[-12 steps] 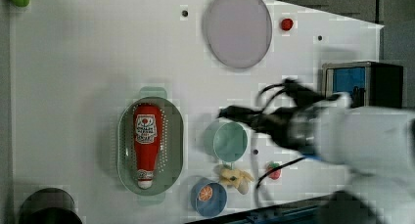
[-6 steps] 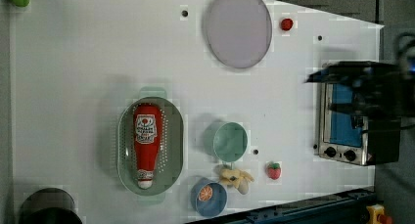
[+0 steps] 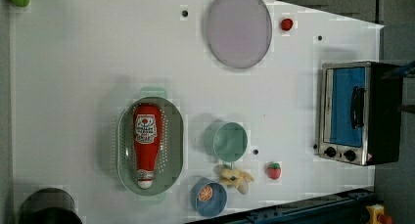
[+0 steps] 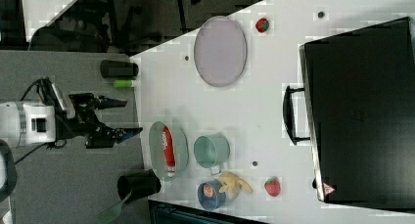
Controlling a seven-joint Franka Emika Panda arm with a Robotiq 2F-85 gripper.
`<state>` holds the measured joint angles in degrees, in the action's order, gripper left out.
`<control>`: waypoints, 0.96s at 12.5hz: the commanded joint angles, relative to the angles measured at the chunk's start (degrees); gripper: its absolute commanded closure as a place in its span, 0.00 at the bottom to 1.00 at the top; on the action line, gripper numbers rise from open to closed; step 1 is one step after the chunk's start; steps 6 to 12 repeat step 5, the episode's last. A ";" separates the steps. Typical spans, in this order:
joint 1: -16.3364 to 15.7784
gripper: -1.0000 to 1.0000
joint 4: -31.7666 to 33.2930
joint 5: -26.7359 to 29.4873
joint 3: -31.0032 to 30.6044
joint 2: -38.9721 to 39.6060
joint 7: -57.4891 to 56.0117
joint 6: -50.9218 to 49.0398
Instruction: Pick Ketchup from the table and place it in strainer.
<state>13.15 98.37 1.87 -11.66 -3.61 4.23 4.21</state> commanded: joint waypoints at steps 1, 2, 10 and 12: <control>-0.21 0.00 -1.47 -1.21 0.74 0.70 -4.17 -1.13; -0.21 0.00 -1.47 -1.16 0.89 0.70 -4.12 -1.12; -0.22 0.00 -1.38 -1.21 0.89 0.71 -3.70 -0.98; -0.22 0.00 -1.38 -1.21 0.89 0.71 -3.70 -0.98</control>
